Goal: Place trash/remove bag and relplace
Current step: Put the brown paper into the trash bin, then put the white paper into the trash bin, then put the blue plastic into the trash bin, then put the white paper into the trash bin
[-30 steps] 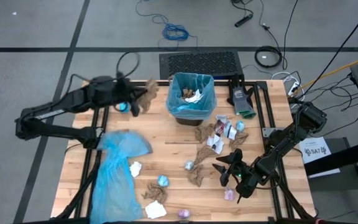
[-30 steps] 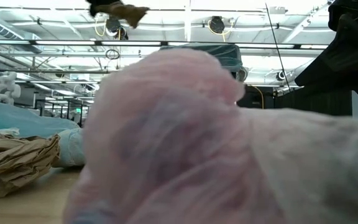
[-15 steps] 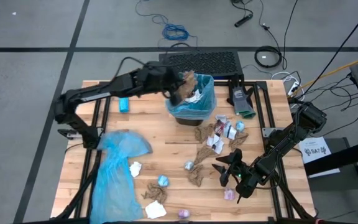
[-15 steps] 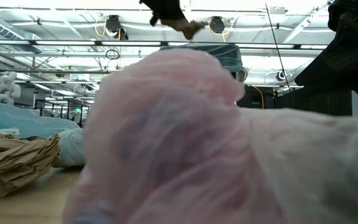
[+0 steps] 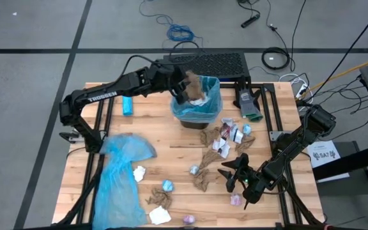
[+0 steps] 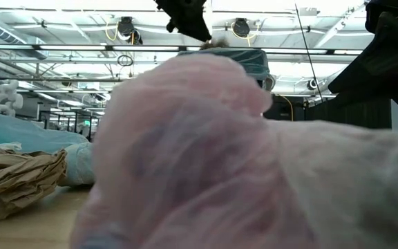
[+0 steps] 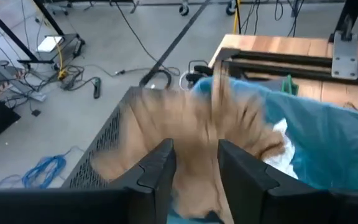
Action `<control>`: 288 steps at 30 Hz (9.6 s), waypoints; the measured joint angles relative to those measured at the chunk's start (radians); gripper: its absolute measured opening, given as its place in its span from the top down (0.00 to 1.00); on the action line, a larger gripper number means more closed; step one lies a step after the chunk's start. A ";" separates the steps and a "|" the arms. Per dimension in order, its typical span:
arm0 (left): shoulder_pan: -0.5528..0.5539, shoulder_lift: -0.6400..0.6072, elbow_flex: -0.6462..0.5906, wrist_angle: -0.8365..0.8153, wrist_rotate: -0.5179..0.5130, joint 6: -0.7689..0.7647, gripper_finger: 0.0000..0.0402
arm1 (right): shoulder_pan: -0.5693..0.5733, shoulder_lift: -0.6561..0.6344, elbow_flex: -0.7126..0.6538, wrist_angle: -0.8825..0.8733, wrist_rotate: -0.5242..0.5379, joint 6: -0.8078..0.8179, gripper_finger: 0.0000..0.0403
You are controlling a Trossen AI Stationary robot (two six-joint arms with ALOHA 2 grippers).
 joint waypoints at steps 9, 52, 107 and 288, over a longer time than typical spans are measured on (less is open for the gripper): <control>-0.003 -0.004 0.000 -0.187 0.022 0.001 0.67 | 0.000 0.000 0.000 0.000 0.001 -0.009 0.59; -0.843 -0.392 -0.772 -0.380 0.010 -1.000 0.67 | -0.054 0.000 0.000 0.001 0.002 -0.108 0.59; -0.674 -0.290 -0.394 -0.326 -0.154 -0.558 1.00 | -0.082 0.000 0.000 0.058 -0.098 -0.127 0.59; -0.423 -0.769 -1.170 0.708 0.055 -0.228 0.61 | -1.077 0.032 0.851 -0.456 -0.597 -1.057 0.62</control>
